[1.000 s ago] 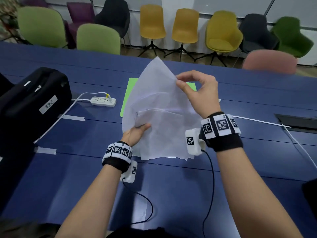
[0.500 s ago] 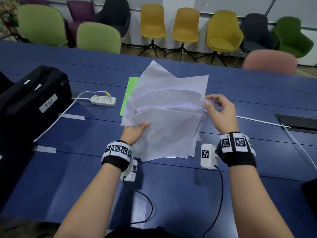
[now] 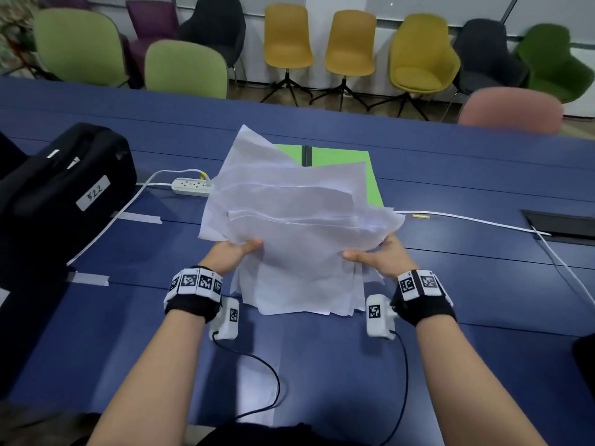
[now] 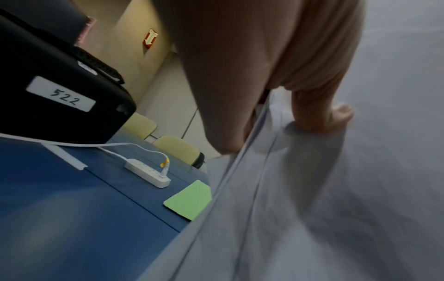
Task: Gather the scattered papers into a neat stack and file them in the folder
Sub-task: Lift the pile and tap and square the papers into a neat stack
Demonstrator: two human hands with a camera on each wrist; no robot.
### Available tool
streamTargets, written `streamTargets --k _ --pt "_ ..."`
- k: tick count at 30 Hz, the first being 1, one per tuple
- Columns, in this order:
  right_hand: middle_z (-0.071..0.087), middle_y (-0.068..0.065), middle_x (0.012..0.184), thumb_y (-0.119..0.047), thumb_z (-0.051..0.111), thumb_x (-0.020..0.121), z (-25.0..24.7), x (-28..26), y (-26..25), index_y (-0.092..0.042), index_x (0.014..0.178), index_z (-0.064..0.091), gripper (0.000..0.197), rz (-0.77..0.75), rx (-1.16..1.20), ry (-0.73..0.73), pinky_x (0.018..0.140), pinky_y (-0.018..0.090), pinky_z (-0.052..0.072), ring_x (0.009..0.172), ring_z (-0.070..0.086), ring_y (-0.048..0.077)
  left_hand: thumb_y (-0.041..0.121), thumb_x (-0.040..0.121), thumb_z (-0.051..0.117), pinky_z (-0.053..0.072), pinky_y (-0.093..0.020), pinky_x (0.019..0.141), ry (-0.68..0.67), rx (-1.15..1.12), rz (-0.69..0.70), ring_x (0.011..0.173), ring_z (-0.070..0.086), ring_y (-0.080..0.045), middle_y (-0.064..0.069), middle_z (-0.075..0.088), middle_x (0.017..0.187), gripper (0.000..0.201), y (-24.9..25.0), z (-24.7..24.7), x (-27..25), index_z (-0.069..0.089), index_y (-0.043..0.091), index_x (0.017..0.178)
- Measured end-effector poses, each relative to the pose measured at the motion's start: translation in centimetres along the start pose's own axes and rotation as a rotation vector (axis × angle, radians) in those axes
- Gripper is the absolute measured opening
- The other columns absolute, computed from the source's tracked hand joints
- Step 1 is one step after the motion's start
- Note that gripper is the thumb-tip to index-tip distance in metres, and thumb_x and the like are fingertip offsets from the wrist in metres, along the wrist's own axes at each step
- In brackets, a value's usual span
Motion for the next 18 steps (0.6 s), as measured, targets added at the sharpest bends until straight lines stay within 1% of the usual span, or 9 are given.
streamTargets --k 2,4,6,8,10,12,14,16,18 --pt "0.075 -0.003 0.096 -0.017 0.089 0.058 1.2 -0.2 0.3 -0.016 0.098 0.069 0.045 0.028 -0.036 -0.098 0.098 0.036 0.051 0.094 0.071 0.008 0.03 0.087 0.067 0.038 -0.025 0.092 -0.002 -0.043 0.008 0.107 0.054 -0.018 -0.006 0.058 0.127 0.052 -0.1 -0.2 0.3 0.055 -0.002 0.126" --pt "0.07 -0.005 0.1 -0.005 0.077 0.074 2.0 -0.4 0.4 -0.014 0.105 0.064 0.035 -0.006 -0.021 -0.079 0.095 0.03 0.052 0.083 0.069 -0.007 0.035 0.085 0.068 0.041 -0.027 0.095 0.018 -0.101 0.005 0.114 0.056 -0.024 -0.014 0.058 0.132 0.058 -0.1 0.0 0.4 0.054 -0.003 0.127" --pt "0.067 0.0 0.098 0.0 0.071 0.08 1.7 -0.2 0.8 -0.001 0.111 0.059 0.033 -0.023 0.045 0.125 0.079 0.017 0.056 0.071 0.067 -0.009 0.04 0.087 0.063 0.038 -0.027 0.096 0.043 -0.101 0.002 0.122 0.053 -0.028 -0.017 0.054 0.135 0.064 0.3 0.6 0.4 0.05 -0.007 0.129" --pt "0.07 0.007 0.089 -0.013 0.075 0.079 1.2 -0.2 0.5 0.0 0.094 0.063 0.023 -0.035 0.085 0.366 0.072 0.025 0.056 0.071 0.066 0.006 0.046 0.09 0.056 0.035 -0.026 0.102 0.063 -0.094 0.036 0.128 0.048 -0.028 -0.019 0.046 0.14 0.068 1.7 1.7 -0.3 0.048 -0.008 0.131" --pt "0.07 -0.006 0.068 -0.02 0.075 0.079 1.0 -0.4 -1.3 -0.014 0.068 0.066 0.015 -0.091 0.122 0.462 0.069 0.033 0.054 0.067 0.06 0.008 0.056 0.089 0.051 0.032 -0.026 0.108 0.066 -0.087 0.083 0.131 0.045 -0.025 -0.017 0.043 0.142 0.07 3.3 2.8 -1.0 0.052 0.001 0.133" --pt "0.062 -0.014 0.056 -0.016 0.073 0.081 0.7 -0.8 -2.9 -0.016 0.06 0.06 0.025 -0.139 0.182 0.504 0.06 0.023 0.05 0.054 0.053 0.001 0.062 0.087 0.047 0.029 -0.022 0.108 0.027 -0.098 0.096 0.134 0.042 -0.022 -0.01 0.047 0.142 0.066 4.2 3.8 -1.7 0.053 0.017 0.135" --pt "0.068 -0.006 0.074 -0.016 0.077 0.077 0.7 -1.2 -2.3 -0.012 0.081 0.068 0.01 -0.12 0.294 0.463 0.072 0.022 0.053 0.066 0.063 0.003 0.065 0.086 0.045 0.027 -0.025 0.108 -0.012 -0.05 0.088 0.136 0.038 -0.023 -0.009 0.048 0.142 0.069 4.0 4.4 -2.3 0.05 0.02 0.138" --pt "0.071 0.0 0.104 -0.029 0.083 0.069 1.1 -1.4 0.3 -0.012 0.11 0.068 0.046 0.032 0.285 0.397 0.096 0.029 0.05 0.098 0.067 0.011 0.062 0.083 0.054 0.03 -0.028 0.107 -0.046 -0.032 0.075 0.134 0.041 -0.025 -0.012 0.049 0.141 0.074 2.5 4.7 -2.1 0.049 0.011 0.137" --pt "0.069 -0.001 0.113 -0.028 0.084 0.067 1.3 -1.8 1.9 -0.016 0.114 0.066 0.051 0.078 0.193 0.33 0.103 0.033 0.047 0.106 0.064 0.01 0.065 0.067 0.069 0.035 -0.029 0.108 -0.096 -0.066 0.044 0.13 0.047 -0.023 -0.007 0.053 0.138 0.088 0.7 4.7 -1.8 0.052 0.011 0.135"
Point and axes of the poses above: each hand's wrist, its own x-axis towards the middle knuckle, its own z-axis out of the palm, y = z × x, the point moved 7 cm from there along x, towards the middle knuckle
